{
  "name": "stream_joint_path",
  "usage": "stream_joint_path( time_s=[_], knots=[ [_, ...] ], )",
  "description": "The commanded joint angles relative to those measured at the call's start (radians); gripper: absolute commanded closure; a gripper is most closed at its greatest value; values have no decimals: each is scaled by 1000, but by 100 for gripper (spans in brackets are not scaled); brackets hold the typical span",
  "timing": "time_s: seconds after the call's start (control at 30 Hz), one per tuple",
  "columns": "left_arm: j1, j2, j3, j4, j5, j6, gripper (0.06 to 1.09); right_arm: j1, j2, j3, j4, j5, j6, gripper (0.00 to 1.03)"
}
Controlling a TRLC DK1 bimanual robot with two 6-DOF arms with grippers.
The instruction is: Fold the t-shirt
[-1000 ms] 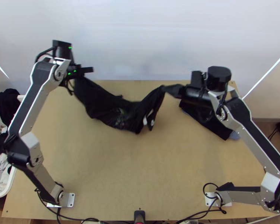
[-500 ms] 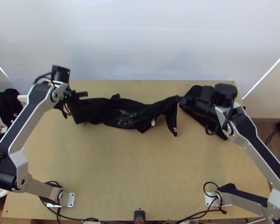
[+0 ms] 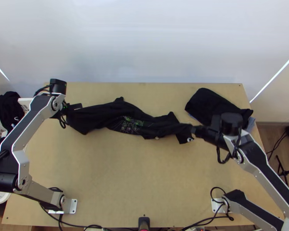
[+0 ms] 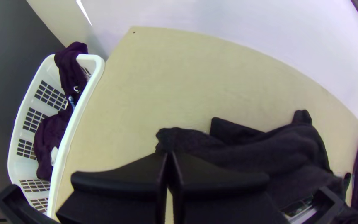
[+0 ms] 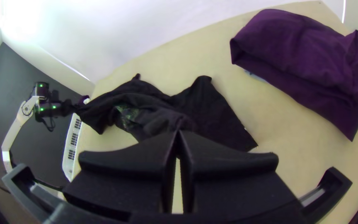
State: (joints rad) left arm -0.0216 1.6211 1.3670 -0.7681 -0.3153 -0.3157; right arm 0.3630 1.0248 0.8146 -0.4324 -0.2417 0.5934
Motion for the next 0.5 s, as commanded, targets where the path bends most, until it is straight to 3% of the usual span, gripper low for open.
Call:
stream_joint_path(
  time_s=[0.0,0.17,0.3,0.47],
  knots=[
    [55,52,40,46,-2,30,105,19,-77,-114,-48,28,-60,100],
    [14,40,53,32,32,124,105,33,-101,-120,-25,28,-84,100],
    [0,23,47,43,85,133,105,39,-120,-120,-23,27,-124,100],
    [34,79,49,216,90,93,105,39,-157,-129,-23,27,-132,100]
  ],
)
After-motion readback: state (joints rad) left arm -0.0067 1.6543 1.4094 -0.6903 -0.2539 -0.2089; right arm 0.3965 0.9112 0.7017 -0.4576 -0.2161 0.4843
